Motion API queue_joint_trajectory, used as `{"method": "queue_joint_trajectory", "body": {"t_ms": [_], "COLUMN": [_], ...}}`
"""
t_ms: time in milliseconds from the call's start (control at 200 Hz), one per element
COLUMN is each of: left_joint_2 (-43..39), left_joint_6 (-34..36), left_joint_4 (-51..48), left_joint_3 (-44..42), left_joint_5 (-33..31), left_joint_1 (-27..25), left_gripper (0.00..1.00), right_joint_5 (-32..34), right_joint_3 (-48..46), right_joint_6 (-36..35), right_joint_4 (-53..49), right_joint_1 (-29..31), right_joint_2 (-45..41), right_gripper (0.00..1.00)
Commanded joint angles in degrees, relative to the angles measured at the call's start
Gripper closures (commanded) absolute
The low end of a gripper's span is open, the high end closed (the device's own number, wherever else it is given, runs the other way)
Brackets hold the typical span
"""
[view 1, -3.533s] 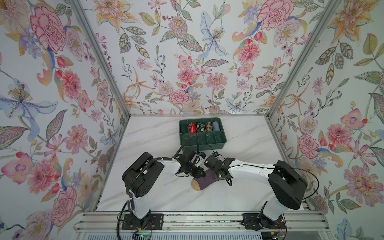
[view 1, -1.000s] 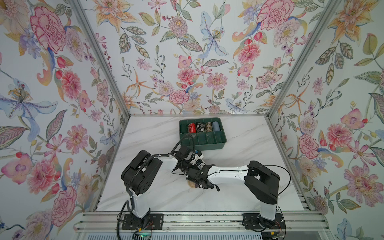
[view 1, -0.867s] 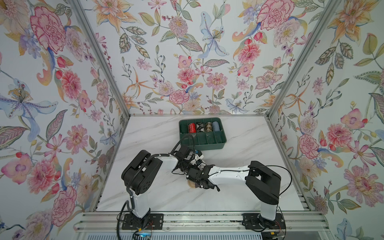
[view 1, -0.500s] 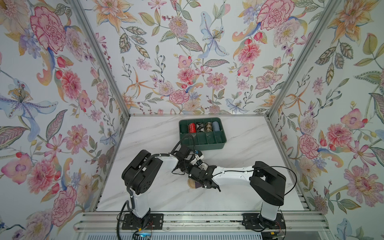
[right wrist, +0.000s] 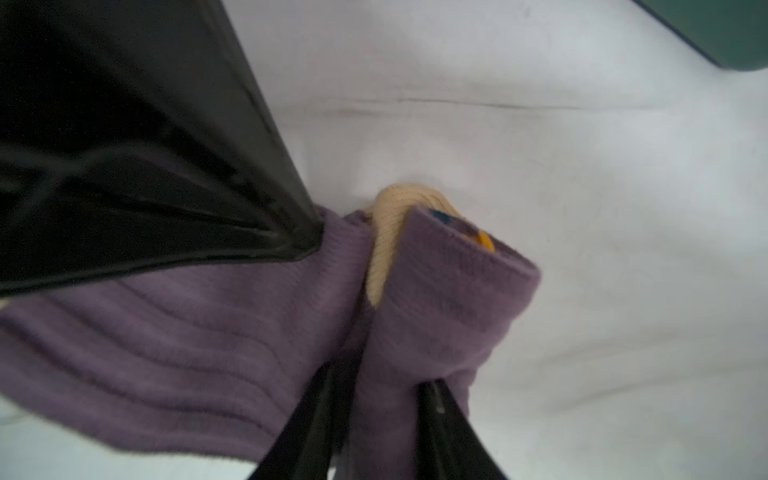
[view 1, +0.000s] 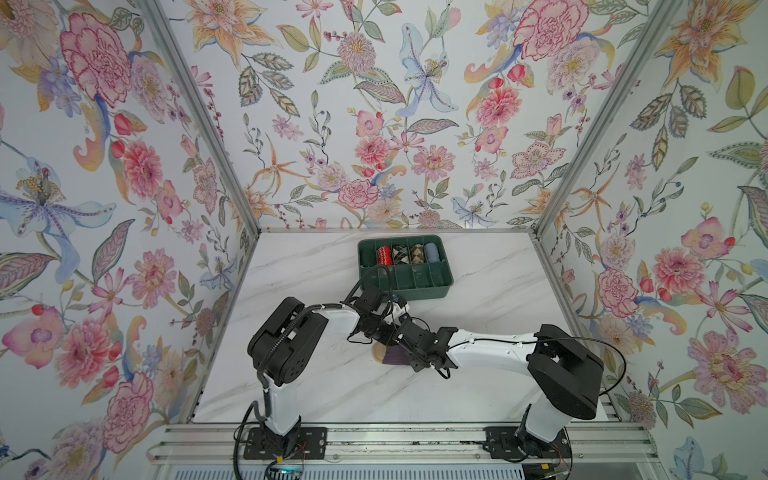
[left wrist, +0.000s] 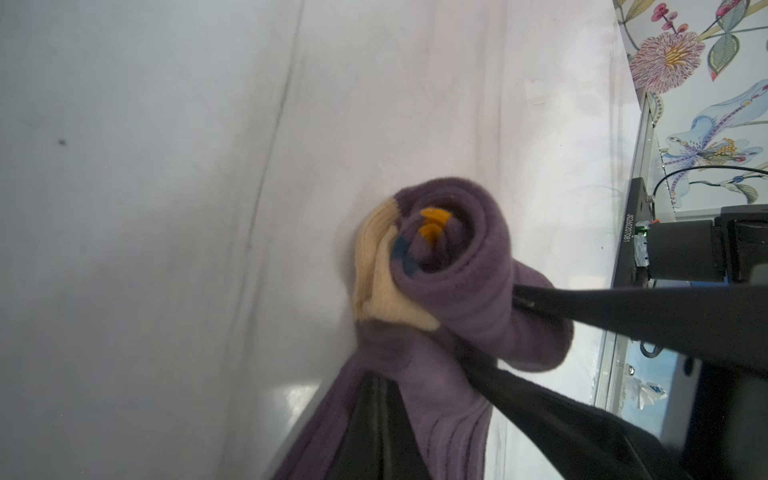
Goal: Roll the socks
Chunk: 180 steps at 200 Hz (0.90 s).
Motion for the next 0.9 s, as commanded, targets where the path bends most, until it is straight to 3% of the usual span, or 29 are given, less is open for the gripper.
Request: {"method": "queue_joint_trajectory", "body": {"t_ms": [0, 440, 756, 896], "left_joint_2": [0.9, -5.4, -7.98, -8.58], "left_joint_6": [-0.18, -0.56, -5.48, -12.42], "left_joint_4": [0.87, -1.56, 6.1, 17.36], "left_joint_3": [2.74, 3.88, -0.08, -5.23], "left_joint_5": [-2.33, -4.28, -0.52, 4.13], "left_joint_1": [-0.28, 0.85, 2.35, 3.75], "left_gripper": [1.0, 1.0, 1.0, 1.0], "right_joint_5": [-17.77, -16.49, -16.16, -15.65], "right_joint_3": [-3.64, -2.67, -1.19, -0.02], "right_joint_6": [-2.78, -3.56, -3.6, -4.0], "right_joint_4": [4.34, 2.84, 1.32, 0.61], "right_joint_1": [0.73, 0.57, 0.7, 1.05], "right_joint_2": [3.47, 4.12, 5.82, 6.58], "right_gripper": [0.64, 0.64, 0.64, 0.64]}}
